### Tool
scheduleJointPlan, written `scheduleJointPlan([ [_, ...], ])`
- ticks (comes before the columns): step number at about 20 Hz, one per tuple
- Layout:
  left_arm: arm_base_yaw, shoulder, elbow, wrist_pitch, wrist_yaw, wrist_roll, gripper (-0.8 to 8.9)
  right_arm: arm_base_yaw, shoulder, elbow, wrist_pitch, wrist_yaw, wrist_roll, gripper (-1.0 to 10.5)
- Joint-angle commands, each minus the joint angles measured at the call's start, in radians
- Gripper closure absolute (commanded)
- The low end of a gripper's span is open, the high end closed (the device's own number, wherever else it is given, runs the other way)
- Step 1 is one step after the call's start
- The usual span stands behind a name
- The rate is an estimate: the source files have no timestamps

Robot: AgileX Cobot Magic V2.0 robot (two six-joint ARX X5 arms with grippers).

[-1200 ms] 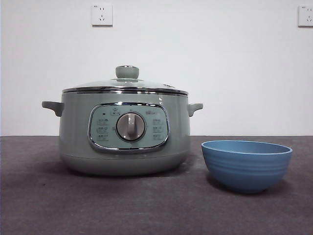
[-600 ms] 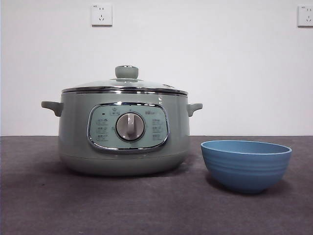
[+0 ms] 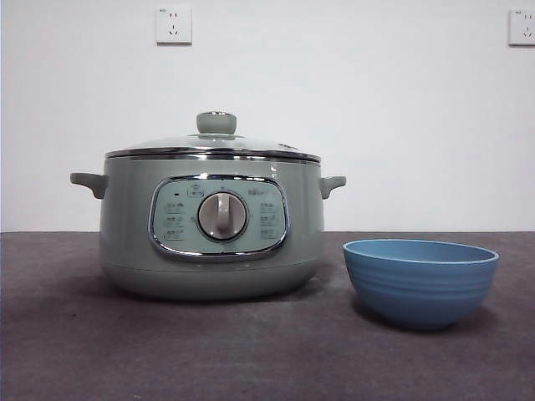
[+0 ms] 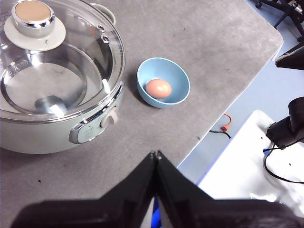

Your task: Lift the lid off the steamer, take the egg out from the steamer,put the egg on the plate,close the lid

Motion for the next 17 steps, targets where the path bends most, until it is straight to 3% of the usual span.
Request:
scheduleJointPlan([
  [1,-0.003,0.0,-0.001,0.008,0.002,0.004,8.17,0.001,0.0,0.002,0.002,0.002,0.006,9.5],
  [7,-0.003,-0.001,-0.001,0.029,-0.055,0.003,8.17,0.001,0.0,0.002,0.002,0.002,0.006,9.5],
  [8,0.003,-0.008,-0.001,0.028,-0.074,0.027,8.17,0.001,0.0,0.002,0.002,0.002,0.006,9.5],
  [10,0.018,-0.031,-0.002,0.079,-0.147,0.154,8.17,0.001,0.0,0.002,0.002,0.002,0.006,9.5],
  [12,0.073,-0.078,-0.016,0.24,-0.148,0.247,8.17,0.001,0.0,0.002,0.002,0.002,0.006,9.5],
  [17,0.341,-0.277,-0.209,0.701,-0.15,0.256,8.17,0.001,0.0,0.002,0.002,0.002,0.006,9.5],
])
